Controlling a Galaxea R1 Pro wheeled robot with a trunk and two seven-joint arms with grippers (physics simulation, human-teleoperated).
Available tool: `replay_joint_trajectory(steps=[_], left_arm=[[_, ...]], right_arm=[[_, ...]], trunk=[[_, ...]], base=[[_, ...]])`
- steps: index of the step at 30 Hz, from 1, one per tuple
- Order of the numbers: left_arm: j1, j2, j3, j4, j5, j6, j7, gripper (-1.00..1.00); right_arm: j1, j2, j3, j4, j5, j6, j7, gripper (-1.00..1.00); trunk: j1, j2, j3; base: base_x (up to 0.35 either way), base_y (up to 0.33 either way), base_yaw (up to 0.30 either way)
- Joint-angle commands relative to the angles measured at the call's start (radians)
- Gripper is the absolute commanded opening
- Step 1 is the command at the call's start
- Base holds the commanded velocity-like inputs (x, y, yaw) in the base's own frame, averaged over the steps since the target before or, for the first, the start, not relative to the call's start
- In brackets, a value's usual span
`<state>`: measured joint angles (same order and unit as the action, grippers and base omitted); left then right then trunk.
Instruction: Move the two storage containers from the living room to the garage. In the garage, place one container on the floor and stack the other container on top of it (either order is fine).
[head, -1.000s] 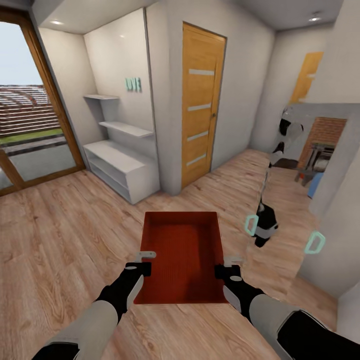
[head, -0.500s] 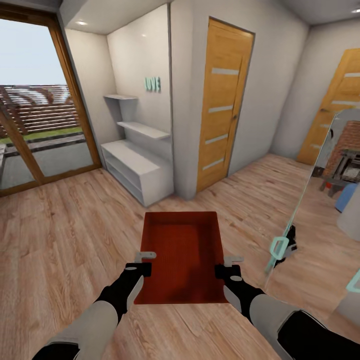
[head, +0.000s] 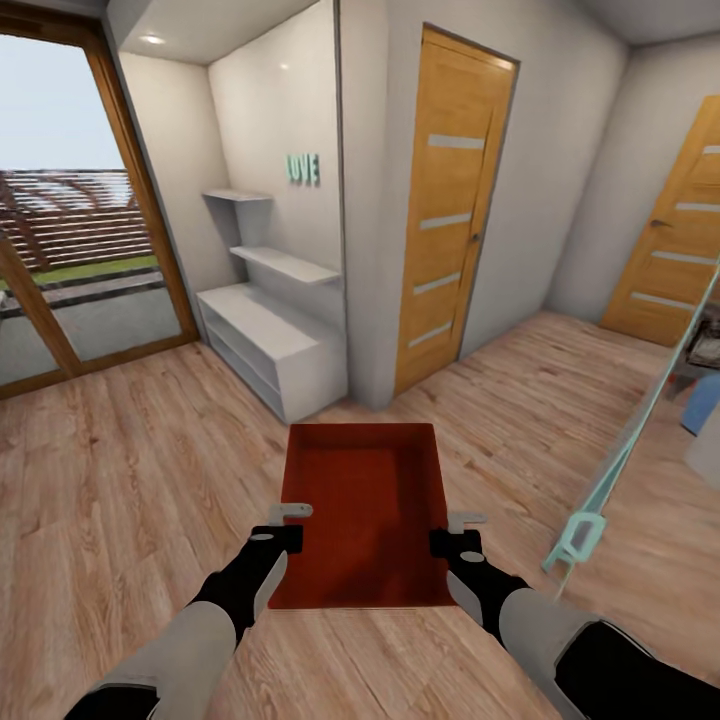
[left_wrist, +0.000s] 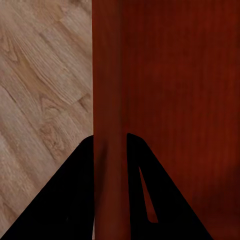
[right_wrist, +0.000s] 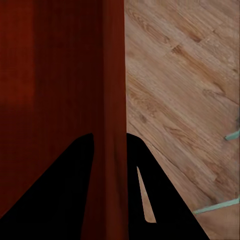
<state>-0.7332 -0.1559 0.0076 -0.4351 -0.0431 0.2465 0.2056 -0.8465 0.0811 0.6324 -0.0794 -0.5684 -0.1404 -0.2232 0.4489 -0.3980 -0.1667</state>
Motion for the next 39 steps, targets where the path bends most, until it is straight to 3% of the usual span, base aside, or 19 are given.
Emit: replay_joint_trajectory(steps=[1,39], left_arm=[[0.0,0.001,-0.012,0.049,0.014,0.02,0.008,-1.0],[0.0,0.001,-0.012,0.047,0.012,0.02,0.008,-1.0]], right_arm=[[-0.002,-0.004,-0.019,-0.003,0.008,-0.004,-0.005,-1.0],[-0.002,-0.002,-0.019,-0.003,0.008,-0.004,-0.004,-1.0]], trunk=[[0.001,-0.002,-0.002],[0.001,-0.002,-0.002]], base=[[0.322,0.0,0.0],[0.322,0.0,-0.027]])
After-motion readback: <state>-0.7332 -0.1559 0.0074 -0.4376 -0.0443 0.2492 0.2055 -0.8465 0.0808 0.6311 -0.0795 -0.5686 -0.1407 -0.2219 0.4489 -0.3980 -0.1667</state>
